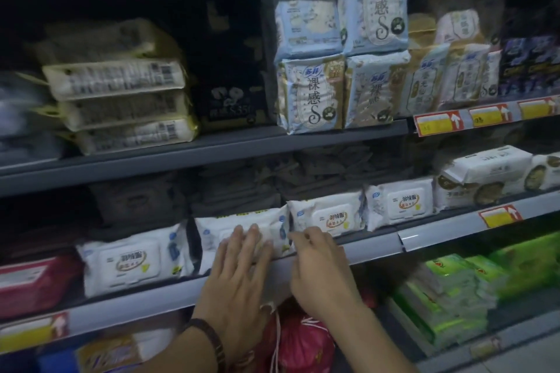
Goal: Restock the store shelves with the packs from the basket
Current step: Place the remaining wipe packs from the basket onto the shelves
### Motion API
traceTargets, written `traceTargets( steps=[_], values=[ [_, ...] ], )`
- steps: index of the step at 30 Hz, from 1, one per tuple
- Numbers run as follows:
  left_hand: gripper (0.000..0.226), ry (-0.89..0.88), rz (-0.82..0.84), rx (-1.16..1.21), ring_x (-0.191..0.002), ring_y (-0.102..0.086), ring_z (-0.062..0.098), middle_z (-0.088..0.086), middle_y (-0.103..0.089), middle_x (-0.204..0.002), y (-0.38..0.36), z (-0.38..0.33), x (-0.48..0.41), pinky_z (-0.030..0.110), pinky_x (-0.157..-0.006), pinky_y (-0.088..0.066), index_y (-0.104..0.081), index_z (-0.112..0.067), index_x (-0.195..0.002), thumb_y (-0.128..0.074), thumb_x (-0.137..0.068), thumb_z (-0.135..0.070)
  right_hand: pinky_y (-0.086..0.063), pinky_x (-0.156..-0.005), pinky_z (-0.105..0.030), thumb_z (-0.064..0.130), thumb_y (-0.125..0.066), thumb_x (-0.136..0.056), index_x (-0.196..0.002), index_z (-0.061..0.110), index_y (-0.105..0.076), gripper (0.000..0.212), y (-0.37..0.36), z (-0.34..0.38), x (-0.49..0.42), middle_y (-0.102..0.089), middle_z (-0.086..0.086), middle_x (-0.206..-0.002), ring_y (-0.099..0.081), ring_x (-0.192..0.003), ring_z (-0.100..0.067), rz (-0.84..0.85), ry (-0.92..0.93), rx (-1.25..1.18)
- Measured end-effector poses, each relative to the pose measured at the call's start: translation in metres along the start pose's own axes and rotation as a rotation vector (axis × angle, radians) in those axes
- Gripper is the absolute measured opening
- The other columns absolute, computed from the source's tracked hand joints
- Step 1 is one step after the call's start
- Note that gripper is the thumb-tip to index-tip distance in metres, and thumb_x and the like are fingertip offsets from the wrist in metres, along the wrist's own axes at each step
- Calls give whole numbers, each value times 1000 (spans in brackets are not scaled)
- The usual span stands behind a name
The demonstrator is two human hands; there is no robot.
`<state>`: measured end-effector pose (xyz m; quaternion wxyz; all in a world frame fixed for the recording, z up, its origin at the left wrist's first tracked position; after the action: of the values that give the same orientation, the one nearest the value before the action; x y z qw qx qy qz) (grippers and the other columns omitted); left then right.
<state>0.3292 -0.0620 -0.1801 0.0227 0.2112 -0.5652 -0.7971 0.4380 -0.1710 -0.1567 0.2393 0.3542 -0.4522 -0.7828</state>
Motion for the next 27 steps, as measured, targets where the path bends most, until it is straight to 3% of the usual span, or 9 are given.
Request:
traceTargets(
  steps=[3,7,8,10,12,17,20,23,27],
  values=[
    [110,53,13,-35,-146,-38,51,25,-35,-162,-12,25,20,64,-113,-25,-48,-6,-152,-76,-59,-56,-38,-118,-44,20,-54,-94,-161,26,-35,70,-20,24,8,-34,-8,-161,-36,-147,-31,13,71,-3],
    [111,70,67,-18,-150,-30,46,19,-25,-168,-18,35,20,66,-114,-23,-37,-11,-157,-73,-64,-59,-14,-131,-41,22,-52,-100,-169,27,-7,83,-38,44,6,4,-9,-177,-4,-163,-29,102,80,-35],
    [110,85,103,-9,-154,-22,46,18,-13,-171,-16,35,18,67,-116,-18,-31,-11,-161,-70,-70,-61,-12,-132,-40,22,-51,-101,-169,26,-3,84,-40,46,5,9,-9,-177,0,-164,-28,105,78,-29],
    [102,108,128,-79,-157,14,45,14,29,-169,-13,34,15,66,-122,1,6,-13,-165,-47,-93,-63,-8,-132,-39,22,-50,-100,-169,24,3,87,-46,49,2,14,-11,-177,6,-164,-28,125,82,-8],
    [97,160,218,-106,-151,34,43,13,46,-160,-13,33,15,63,-124,11,29,-15,-158,-31,-100,-63,-5,-133,-40,21,-50,-98,-169,22,6,91,-49,50,0,16,-14,-176,9,-164,-28,158,98,37],
    [104,175,309,-52,-149,35,48,18,39,-163,-9,25,12,62,-125,9,28,-14,-159,-38,-94,-62,-6,-131,-49,29,-49,-99,-169,18,7,90,-41,52,-5,13,-17,-176,8,-164,-27,238,104,159],
    [105,116,349,78,-154,29,39,10,35,-167,5,31,17,57,-127,7,18,-17,-163,-47,-93,-58,-8,-129,-57,33,-50,-101,-169,19,5,88,-31,57,-1,10,-16,-176,4,-164,-28,306,70,194],
    [95,32,297,163,-159,18,29,7,23,-171,28,54,42,51,-129,3,6,-22,-166,-48,-94,-55,-17,-126,-56,30,-50,-99,-166,23,-20,74,-18,75,9,-11,-14,-174,-14,-159,-33,278,13,196],
    [89,36,310,64,-159,16,31,8,20,-172,42,111,102,50,-129,4,2,-25,-166,-46,-97,-54,-30,-120,-48,29,-50,-100,-154,28,-41,54,-8,135,25,-38,-3,-157,-33,-147,-28,175,71,95]
  ],
)
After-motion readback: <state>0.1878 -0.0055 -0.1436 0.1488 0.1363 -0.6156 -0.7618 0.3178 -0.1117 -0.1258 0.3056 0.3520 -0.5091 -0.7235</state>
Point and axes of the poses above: each hand's wrist, its own x-axis away from the middle knuckle, its own y-axis out of the back of the hand, z = x × y, the point moved 5 cm from there along -x, towards the middle knuckle
